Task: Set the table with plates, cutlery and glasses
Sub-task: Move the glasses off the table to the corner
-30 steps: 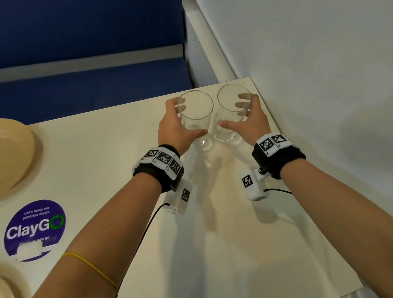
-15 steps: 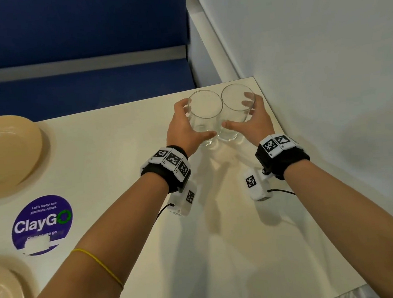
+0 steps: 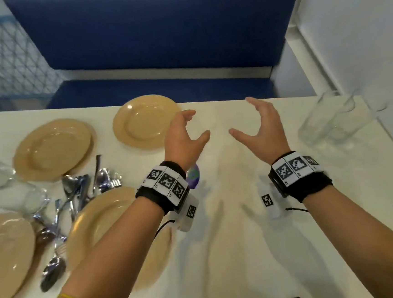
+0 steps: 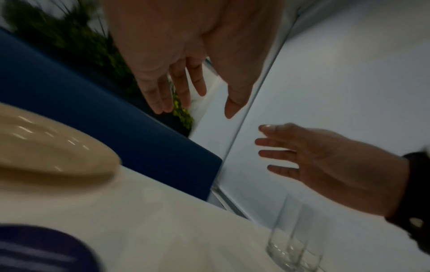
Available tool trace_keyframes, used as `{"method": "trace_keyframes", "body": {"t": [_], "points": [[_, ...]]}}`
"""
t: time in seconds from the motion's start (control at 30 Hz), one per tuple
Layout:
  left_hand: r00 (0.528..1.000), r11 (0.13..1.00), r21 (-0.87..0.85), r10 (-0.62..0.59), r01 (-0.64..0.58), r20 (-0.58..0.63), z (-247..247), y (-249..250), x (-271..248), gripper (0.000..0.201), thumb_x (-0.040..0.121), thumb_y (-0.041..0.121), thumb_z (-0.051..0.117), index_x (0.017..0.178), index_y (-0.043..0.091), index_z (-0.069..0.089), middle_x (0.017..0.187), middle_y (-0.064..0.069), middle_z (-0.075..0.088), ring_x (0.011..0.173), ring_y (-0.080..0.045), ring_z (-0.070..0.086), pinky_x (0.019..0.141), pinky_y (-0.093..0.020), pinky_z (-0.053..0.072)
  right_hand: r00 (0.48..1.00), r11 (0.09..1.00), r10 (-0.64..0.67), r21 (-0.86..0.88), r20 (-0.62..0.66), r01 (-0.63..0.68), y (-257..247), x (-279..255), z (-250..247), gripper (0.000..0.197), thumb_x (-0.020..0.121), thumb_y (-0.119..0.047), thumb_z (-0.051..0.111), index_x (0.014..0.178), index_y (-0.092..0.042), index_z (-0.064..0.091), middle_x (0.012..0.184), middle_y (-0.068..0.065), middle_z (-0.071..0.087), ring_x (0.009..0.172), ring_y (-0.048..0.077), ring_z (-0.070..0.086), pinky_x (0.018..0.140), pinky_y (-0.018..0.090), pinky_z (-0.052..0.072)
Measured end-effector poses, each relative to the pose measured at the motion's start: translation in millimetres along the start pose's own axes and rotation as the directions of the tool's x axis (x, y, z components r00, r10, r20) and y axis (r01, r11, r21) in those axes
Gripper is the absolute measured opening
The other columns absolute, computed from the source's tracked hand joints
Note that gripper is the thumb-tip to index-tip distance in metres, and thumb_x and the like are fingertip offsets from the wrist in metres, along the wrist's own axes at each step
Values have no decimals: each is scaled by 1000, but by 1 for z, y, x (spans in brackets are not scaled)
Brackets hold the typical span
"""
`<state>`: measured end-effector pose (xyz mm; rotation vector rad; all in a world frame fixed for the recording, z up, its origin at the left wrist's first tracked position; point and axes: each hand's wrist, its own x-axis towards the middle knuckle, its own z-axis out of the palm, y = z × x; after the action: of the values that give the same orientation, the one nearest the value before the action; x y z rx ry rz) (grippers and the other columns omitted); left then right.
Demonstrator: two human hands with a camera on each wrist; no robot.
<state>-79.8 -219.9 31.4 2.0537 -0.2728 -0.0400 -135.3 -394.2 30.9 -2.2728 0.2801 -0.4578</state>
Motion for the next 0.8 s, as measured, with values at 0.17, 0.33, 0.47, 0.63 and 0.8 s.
{"method": "trace_keyframes", "body": {"t": [0.17, 0.33, 0.47, 0.63, 0.8], "points": [[983, 991, 91, 111, -98, -148, -146, -44, -12, 49, 80, 20, 69, 125, 20, 50, 122, 8, 53, 112, -9, 49, 98, -31, 44, 981, 996, 13, 88, 194, -30, -102, -23, 125, 74, 76, -28, 75, 138, -17, 37, 140, 0, 43, 128, 15, 41, 103, 23, 32], [915, 982, 151, 161, -112, -369, -255, -71, -23, 50, 79, 22, 68, 125, 20, 51, 116, 14, 49, 111, -11, 50, 98, -32, 44, 908, 980, -43, 196, 416, -44, -178, -48, 205, 79, 75, -31, 77, 140, -22, 33, 139, -3, 43, 122, 7, 40, 100, 22, 33], [878, 975, 220, 102, 4, -468, -320, -113, -24, 60, 81, 25, 67, 136, 18, 42, 134, 3, 47, 125, -15, 40, 99, -15, 28, 826, 976, -80, 210, 557, -47, -223, -54, 255, 85, 74, -31, 78, 143, -22, 30, 143, -1, 40, 130, 11, 38, 103, 25, 33], [867, 976, 178, -18, 122, -498, -399, -181, -18, 78, 81, 24, 70, 146, 15, 26, 150, -2, 33, 139, -17, 29, 116, -29, 22, 787, 983, -46, 168, 616, -74, -268, -61, 316, 94, 68, -33, 82, 144, -25, 27, 146, -1, 38, 132, 14, 38, 107, 32, 35], [881, 968, -44, -242, 246, -405, -460, -252, 1, 105, 75, 13, 76, 151, 18, 3, 159, -6, 13, 146, -14, 16, 119, -34, 20, 774, 973, 59, 136, 631, -186, -308, -67, 378, 105, 61, -28, 87, 145, -25, 23, 147, 0, 35, 133, 17, 38, 103, 28, 35]]}}
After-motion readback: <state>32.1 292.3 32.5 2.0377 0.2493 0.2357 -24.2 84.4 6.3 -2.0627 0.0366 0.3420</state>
